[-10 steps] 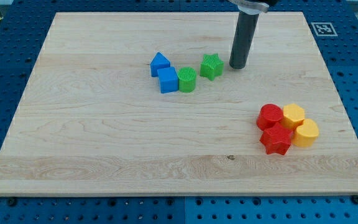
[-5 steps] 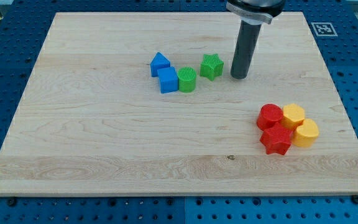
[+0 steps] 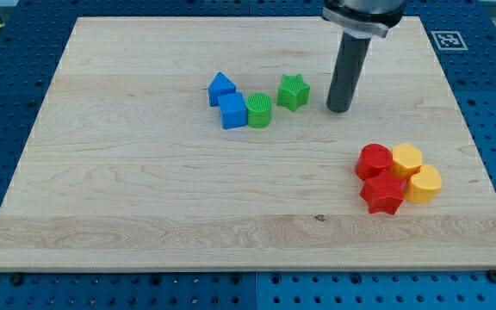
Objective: Push the green star to the top of the green circle
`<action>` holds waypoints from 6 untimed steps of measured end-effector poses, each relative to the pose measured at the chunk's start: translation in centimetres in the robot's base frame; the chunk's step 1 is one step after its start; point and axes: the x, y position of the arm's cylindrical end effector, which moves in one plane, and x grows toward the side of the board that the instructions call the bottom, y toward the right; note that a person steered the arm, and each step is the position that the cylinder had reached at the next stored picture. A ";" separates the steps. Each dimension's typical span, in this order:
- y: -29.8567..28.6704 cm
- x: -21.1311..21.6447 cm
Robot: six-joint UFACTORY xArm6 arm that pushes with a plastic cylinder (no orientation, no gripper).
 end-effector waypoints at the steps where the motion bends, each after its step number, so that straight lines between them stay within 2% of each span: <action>1: -3.1 -0.6; 4: -8.2 -0.9; 5: -5.9 -2.8; 6: -6.2 -5.2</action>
